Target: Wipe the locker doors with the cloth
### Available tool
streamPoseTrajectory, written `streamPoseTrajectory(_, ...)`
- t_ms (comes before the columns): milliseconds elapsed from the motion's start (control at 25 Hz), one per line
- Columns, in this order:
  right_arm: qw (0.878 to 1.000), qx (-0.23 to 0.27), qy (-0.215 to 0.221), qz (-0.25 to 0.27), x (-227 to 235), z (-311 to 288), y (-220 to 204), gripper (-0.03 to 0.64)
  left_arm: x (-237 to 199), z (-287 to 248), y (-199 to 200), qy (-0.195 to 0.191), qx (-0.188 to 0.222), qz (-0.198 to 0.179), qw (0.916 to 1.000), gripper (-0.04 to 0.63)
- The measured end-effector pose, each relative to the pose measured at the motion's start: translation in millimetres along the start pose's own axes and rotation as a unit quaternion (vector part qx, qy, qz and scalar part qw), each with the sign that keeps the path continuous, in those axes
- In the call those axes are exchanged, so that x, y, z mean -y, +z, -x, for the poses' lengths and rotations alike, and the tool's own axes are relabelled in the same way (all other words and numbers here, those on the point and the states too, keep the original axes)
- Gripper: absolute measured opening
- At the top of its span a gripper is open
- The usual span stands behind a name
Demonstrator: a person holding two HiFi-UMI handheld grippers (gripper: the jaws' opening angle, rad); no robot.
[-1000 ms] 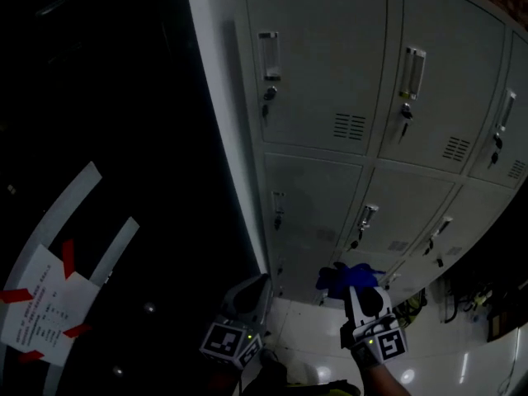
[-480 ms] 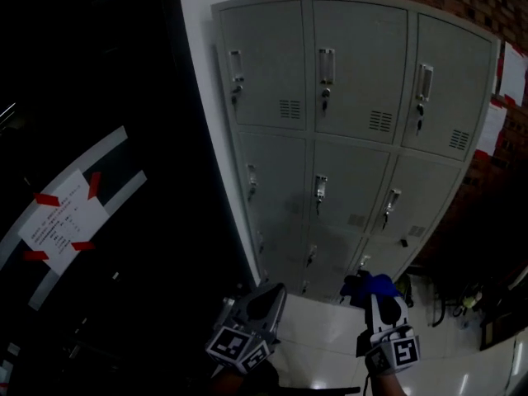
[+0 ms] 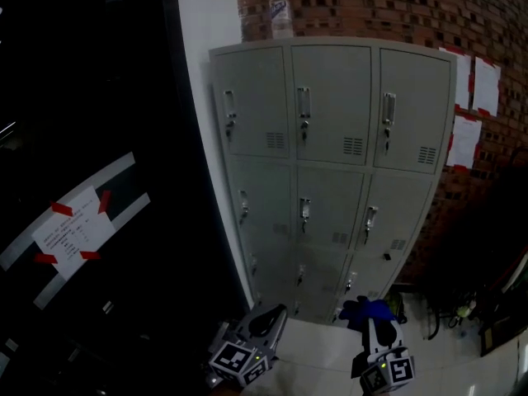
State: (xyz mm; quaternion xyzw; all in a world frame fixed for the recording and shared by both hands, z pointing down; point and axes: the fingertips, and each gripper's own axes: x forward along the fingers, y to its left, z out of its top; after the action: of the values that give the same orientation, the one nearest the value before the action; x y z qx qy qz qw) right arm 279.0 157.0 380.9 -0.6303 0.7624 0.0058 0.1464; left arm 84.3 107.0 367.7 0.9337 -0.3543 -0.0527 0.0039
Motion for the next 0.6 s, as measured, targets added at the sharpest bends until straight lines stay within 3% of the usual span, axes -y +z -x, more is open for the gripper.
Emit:
streamPoseTrajectory(120, 1.000, -0.006, 0.005, 0.008, -17, 2, 1, 0.097, 1, 14, 4, -0.021, -0.008, 0.000, 0.9998, 0.002)
streamPoseTrajectory(320, 1.000, -0.004, 0.017, -0.007, -44, -2, 3, 0.097, -3, 33, 3, -0.051, -0.046, 0.031, 0.9972, 0.002)
streamPoseTrajectory(600, 1.000, -0.007, 0.025, -0.007, -68, -3, 4, 0.097, 11, 46, 14, -0.106, -0.056, -0.006, 0.9928, 0.002)
